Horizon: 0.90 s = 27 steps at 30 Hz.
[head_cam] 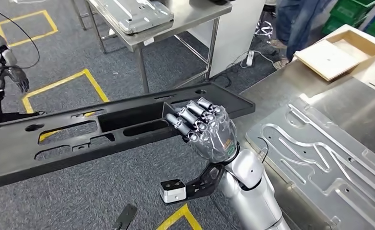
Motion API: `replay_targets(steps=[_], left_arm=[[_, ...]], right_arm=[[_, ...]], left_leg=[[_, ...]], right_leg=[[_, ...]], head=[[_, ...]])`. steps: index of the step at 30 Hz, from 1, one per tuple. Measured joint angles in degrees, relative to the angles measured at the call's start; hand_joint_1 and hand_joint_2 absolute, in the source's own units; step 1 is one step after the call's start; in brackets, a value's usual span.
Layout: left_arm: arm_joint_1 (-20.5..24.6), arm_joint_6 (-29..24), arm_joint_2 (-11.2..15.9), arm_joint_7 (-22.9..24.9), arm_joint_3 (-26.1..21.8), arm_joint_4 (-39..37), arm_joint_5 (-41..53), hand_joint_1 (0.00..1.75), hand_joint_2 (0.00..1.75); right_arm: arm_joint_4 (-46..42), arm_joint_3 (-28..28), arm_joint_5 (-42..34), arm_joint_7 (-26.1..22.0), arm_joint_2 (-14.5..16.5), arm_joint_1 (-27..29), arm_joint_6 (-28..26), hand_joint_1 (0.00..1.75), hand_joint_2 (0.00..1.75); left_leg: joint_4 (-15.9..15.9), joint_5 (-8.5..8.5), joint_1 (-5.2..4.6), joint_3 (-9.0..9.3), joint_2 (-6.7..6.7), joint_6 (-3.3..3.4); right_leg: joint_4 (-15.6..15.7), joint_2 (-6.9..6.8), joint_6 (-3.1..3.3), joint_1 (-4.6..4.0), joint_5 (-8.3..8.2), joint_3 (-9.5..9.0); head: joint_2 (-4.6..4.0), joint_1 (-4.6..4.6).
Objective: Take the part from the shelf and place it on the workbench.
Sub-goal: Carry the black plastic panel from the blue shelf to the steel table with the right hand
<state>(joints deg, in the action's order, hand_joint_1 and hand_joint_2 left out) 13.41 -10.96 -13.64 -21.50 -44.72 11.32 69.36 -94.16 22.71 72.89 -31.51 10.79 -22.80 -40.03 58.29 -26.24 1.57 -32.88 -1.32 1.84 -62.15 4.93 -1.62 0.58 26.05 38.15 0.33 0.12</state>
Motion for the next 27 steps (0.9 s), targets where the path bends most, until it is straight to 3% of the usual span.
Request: replay_targets(steps=[1,3,4,5,6,8,10,12,13,15,17,19,20,22,24,26,27], left_arm=[[-0.01,0.03,-0.01,-0.02,0.00,0.00,0.03,0.00,1.75],[-0.26,0.07,0.03,-0.02,0.00,0.00,0.02,0.00,1.75],[-0.36,0.08,0.06,-0.01,0.00,0.00,0.02,0.00,1.75],[-0.38,0.08,0.07,-0.01,0.00,0.00,0.02,0.00,1.75],[-0.34,0.08,0.06,-0.01,0.00,0.00,0.04,0.00,1.75],[-0.23,0.11,0.02,-0.01,0.02,0.00,0.14,0.00,1.75],[-0.18,0.16,0.02,0.00,0.04,0.00,0.21,0.00,1.75],[-0.13,0.19,0.01,0.01,0.07,0.00,0.21,0.00,1.75],[-0.07,0.20,0.02,0.02,0.12,0.00,0.23,0.00,1.75],[0.02,0.21,0.03,0.03,0.23,0.00,0.30,0.00,1.75],[-0.18,0.20,0.10,0.10,0.28,0.00,0.37,0.00,1.75],[-0.57,0.19,0.25,0.22,0.28,0.00,0.42,0.00,1.75],[-0.69,0.19,0.35,0.26,0.28,0.00,0.43,0.00,1.75],[-0.72,0.19,0.48,0.27,0.28,0.00,0.45,0.00,1.75],[-0.68,0.19,0.59,0.27,0.28,0.00,0.46,0.00,1.75],[-0.74,0.19,0.65,0.29,0.30,0.00,0.45,0.00,1.75],[-0.75,0.20,0.65,0.30,0.30,0.00,0.45,0.00,1.75]], right_arm=[[0.00,0.00,0.01,-0.01,-0.01,-0.02,0.00,1.75,1.75],[0.05,0.00,0.02,-0.01,-0.04,-0.01,0.01,1.75,1.75],[0.08,0.00,0.02,-0.01,-0.07,0.04,0.01,1.75,1.75],[0.09,0.00,0.03,-0.01,-0.09,0.07,0.01,1.75,1.75],[0.09,0.00,0.03,-0.01,-0.10,0.08,0.01,1.75,1.75],[0.08,0.00,0.03,-0.01,-0.10,0.02,0.01,1.75,1.75],[0.07,0.00,0.02,0.01,-0.10,-0.07,0.01,1.75,1.75],[0.07,0.00,-0.01,0.09,-0.10,-0.10,0.01,1.75,1.75],[0.05,0.00,-0.01,0.14,-0.10,-0.10,0.01,1.75,1.75],[0.04,0.01,-0.04,0.21,-0.09,-0.14,0.01,1.75,1.75],[0.05,0.02,-0.19,0.19,-0.08,-0.12,0.01,1.75,1.75],[0.07,0.02,-0.38,0.05,-0.08,0.11,0.02,1.75,1.75],[0.07,0.02,-0.45,-0.05,-0.08,0.27,0.02,1.75,1.75],[0.05,0.02,-0.54,-0.25,-0.08,0.51,0.02,1.75,1.75],[0.04,0.02,-0.57,-0.43,-0.08,0.58,0.02,1.75,1.75],[0.01,0.02,-0.58,-0.66,-0.05,0.72,0.02,1.75,1.75],[-0.02,0.02,-0.58,-0.76,-0.04,0.83,0.02,1.75,1.75]], left_leg=[[-0.09,0.07,-0.17,0.01,0.80,0.27],[-0.07,0.03,-0.38,-0.11,2.49,0.50],[-0.03,-0.03,-0.43,-0.15,3.35,0.49],[-0.01,-0.11,-0.45,-0.14,4.15,0.45],[0.02,-0.23,-0.45,-0.05,4.88,0.36],[0.09,-0.58,-0.63,0.30,6.11,-0.02],[0.14,-0.88,-0.92,0.59,7.16,-0.57],[0.06,-1.05,-1.07,0.85,8.27,-1.16],[0.20,-1.35,-0.98,0.95,8.06,-1.53],[2.67,-3.32,-0.72,0.13,5.50,-2.10],[9.27,-6.88,-0.54,-2.82,2.53,-2.36],[15.32,-8.68,-0.53,-5.83,1.89,-2.49],[15.76,-7.99,-0.51,-6.23,1.79,-2.49],[10.57,-4.02,-0.35,-4.24,0.88,-2.36],[4.10,-1.35,-0.02,-1.56,-2.19,-2.16],[1.81,-1.17,-0.03,-0.66,-3.92,-1.92],[1.63,-1.08,-0.15,-0.58,-3.45,-1.75]], right_leg=[[-3.10,-2.11,-0.20,-0.01,1.80,1.42],[-10.23,-4.19,-0.60,0.19,4.98,4.79],[-12.18,-4.56,-0.74,0.29,5.37,5.69],[-11.96,-4.83,-0.80,0.35,4.67,5.49],[-9.50,-5.21,-0.77,0.35,3.07,4.08],[-1.66,-7.41,-0.26,-0.07,-0.14,-0.29],[2.85,-8.98,0.57,-0.68,-1.18,-2.56],[3.26,-8.10,1.22,-0.89,-1.12,-2.43],[3.45,-7.44,1.51,-0.75,-1.24,-2.47],[3.92,-6.15,2.21,-0.34,-1.55,-2.68],[4.02,-4.83,2.64,-0.16,-1.70,-2.74],[3.81,-3.19,2.75,-0.21,-1.69,-2.67],[3.64,-2.28,2.74,-0.22,-1.66,-2.64],[3.19,-0.55,2.59,-0.16,-1.52,-2.62],[2.60,0.99,2.15,-0.14,-1.36,-2.25],[2.30,2.40,1.43,0.02,-1.51,-1.60],[2.34,3.07,1.05,0.14,-1.70,-1.35]], head=[[0.00,0.12],[0.00,0.22],[0.00,0.22],[0.00,0.22],[0.00,0.22],[0.00,0.23],[0.00,0.21],[0.00,0.20],[0.00,0.21],[0.00,0.19],[0.00,0.17],[0.00,0.17],[0.00,0.17],[0.00,0.16],[0.00,0.19],[0.00,0.20],[0.00,0.19]])
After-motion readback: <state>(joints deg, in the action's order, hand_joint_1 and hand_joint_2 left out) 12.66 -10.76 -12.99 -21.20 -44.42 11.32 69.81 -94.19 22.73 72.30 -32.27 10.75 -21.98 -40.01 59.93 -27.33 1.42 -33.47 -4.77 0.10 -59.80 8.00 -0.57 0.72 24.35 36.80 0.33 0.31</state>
